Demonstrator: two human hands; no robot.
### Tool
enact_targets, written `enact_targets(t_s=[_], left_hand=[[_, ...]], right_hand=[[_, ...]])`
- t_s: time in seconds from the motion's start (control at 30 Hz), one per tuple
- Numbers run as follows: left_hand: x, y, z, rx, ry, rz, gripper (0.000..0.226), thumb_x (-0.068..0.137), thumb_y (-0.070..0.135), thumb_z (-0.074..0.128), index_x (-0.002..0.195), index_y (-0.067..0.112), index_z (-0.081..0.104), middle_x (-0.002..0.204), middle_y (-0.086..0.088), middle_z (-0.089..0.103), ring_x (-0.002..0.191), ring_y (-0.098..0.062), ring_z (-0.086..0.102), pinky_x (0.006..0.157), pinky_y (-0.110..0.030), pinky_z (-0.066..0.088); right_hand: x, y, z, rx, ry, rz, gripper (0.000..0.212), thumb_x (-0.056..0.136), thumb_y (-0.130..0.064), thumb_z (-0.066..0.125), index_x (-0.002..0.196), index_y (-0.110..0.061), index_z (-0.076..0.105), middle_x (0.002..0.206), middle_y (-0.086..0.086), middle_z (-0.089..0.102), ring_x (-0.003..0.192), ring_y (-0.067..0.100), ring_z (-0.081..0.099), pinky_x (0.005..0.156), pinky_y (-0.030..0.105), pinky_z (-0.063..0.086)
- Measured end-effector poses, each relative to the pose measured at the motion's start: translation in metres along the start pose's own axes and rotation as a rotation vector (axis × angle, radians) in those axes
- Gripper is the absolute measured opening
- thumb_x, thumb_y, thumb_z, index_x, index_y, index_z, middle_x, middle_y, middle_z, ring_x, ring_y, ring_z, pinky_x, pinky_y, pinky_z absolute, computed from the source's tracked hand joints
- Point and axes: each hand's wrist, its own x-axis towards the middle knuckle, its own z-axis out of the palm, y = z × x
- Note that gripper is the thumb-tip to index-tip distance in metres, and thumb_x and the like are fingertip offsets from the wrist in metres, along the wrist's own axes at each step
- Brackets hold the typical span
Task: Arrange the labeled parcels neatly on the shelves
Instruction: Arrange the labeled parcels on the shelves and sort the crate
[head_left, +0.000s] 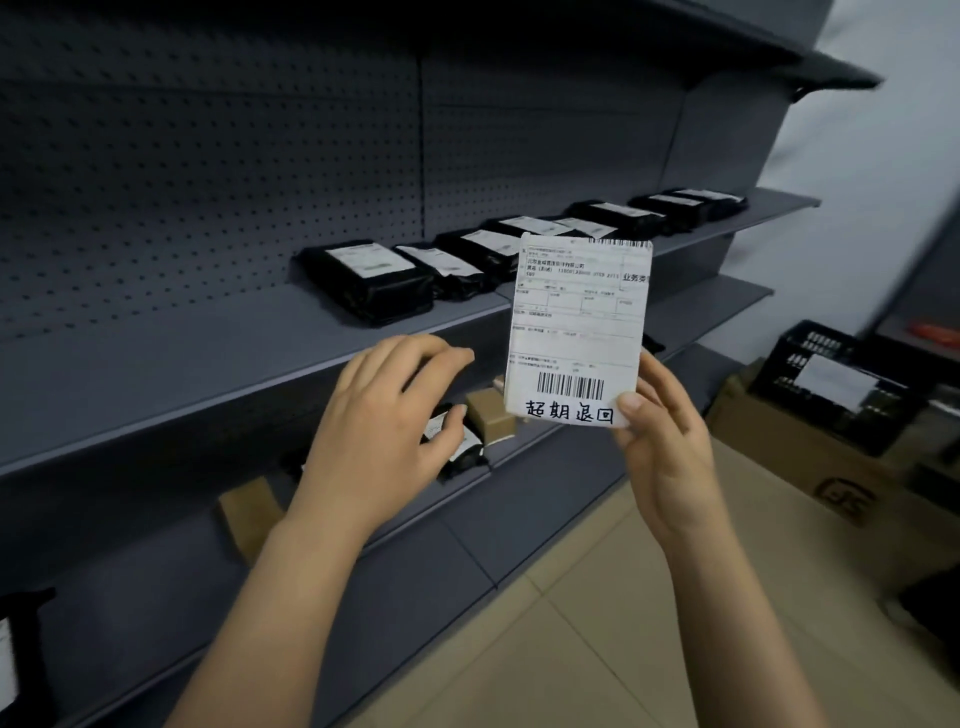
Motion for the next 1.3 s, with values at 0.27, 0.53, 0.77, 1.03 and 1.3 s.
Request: enact_targets(t_s=[0.27,0.53,0.77,1.03,1.3], left_hand=[[0.022,0.044,0.052,-0.082,-0.059,-0.001,0.04,0.082,0.022,0.062,0.121,0.015,0.061,0.114,0.001,0.056,0.108,-0.018,0.05,0.096,-0.029,0.032],[0.028,0.05,0.172,-0.221,-0.383,-0.089,0.047,0.078,0.019,0.074,0.122,0.02,0.058,0.111,0.007,0.057,0.105,-0.015,0.05,0.089,-0.039,0.044],[0.091,0.042,0.307,-0.362,-0.542,-0.046,0.047,0.08,0.021,0.073,0.125,0.021,0.057,0.116,0.006,0.059,0.109,-0.017,0.051,0.09,-0.038,0.042],[0.214,0.051,0.452,-0.504,-0.644,0.125,0.046,0.085,0.024,0.067,0.13,0.022,0.053,0.122,0.006,0.054,0.117,-0.018,0.049,0.097,-0.041,0.044],[0.292,0.128,0.577,-0.566,-0.715,0.287,0.046,0.084,0.022,0.068,0.128,0.019,0.057,0.119,0.004,0.057,0.115,-0.021,0.05,0.099,-0.038,0.039]], right_hand=[[0.005,-0.001,-0.078,-0.031,0.138,0.042,0.074,0.06,-0.039,0.084,0.127,-0.021,0.058,0.122,0.004,0.069,0.117,0.022,0.063,0.093,0.032,0.051],[0.018,0.066,-0.156,-0.021,0.404,0.298,0.06,0.066,-0.024,0.073,0.124,-0.017,0.06,0.11,0.002,0.074,0.1,0.014,0.07,0.072,0.017,0.055],[0.093,0.113,-0.218,-0.033,0.616,0.383,0.061,0.066,-0.025,0.072,0.125,-0.017,0.06,0.111,0.007,0.073,0.093,0.011,0.072,0.067,0.016,0.053],[0.208,0.115,-0.286,-0.073,0.828,0.33,0.045,0.086,-0.01,0.067,0.13,-0.013,0.057,0.111,0.006,0.071,0.089,0.008,0.071,0.068,0.016,0.053],[0.265,0.115,-0.39,-0.05,1.018,0.284,0.055,0.078,-0.015,0.074,0.13,-0.014,0.057,0.116,0.008,0.07,0.092,0.009,0.071,0.072,0.017,0.052]])
